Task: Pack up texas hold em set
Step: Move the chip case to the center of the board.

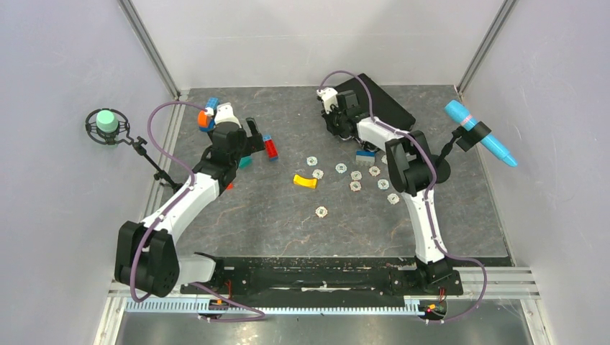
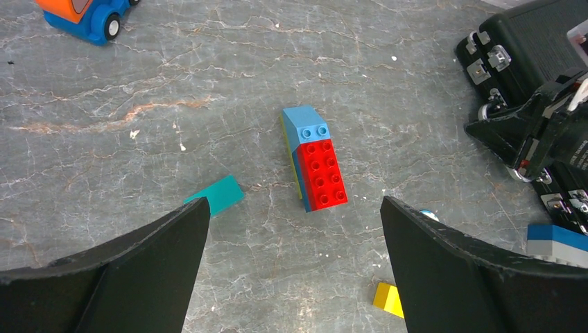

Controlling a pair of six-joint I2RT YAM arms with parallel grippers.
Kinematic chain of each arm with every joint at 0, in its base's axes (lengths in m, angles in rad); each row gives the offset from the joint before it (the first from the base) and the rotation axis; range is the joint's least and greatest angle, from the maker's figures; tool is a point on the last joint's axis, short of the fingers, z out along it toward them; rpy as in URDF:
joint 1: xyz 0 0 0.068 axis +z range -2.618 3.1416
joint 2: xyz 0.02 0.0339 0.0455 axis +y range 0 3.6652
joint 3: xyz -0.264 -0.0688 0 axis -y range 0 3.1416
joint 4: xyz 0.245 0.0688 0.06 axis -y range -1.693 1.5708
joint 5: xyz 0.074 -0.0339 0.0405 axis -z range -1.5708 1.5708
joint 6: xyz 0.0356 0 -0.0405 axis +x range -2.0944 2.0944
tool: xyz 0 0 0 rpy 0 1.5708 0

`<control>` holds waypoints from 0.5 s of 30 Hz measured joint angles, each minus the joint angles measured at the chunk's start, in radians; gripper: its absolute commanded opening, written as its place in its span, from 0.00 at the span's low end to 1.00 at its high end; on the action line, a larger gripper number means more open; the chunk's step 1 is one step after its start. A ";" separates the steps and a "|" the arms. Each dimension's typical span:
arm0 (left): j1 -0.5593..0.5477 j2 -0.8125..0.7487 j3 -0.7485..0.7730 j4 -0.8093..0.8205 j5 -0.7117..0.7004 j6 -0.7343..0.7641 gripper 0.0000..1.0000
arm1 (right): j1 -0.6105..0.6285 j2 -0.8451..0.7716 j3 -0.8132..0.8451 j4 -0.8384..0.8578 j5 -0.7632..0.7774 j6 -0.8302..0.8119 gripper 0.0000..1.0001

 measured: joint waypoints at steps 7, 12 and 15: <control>0.000 -0.028 0.000 -0.013 -0.006 0.000 1.00 | 0.056 0.001 0.022 -0.059 -0.011 -0.138 0.00; 0.003 -0.043 0.000 -0.021 -0.010 0.000 1.00 | 0.118 -0.011 0.022 -0.106 -0.014 -0.264 0.00; 0.008 -0.048 0.000 -0.027 -0.017 0.000 1.00 | 0.154 -0.024 0.016 -0.146 -0.025 -0.355 0.00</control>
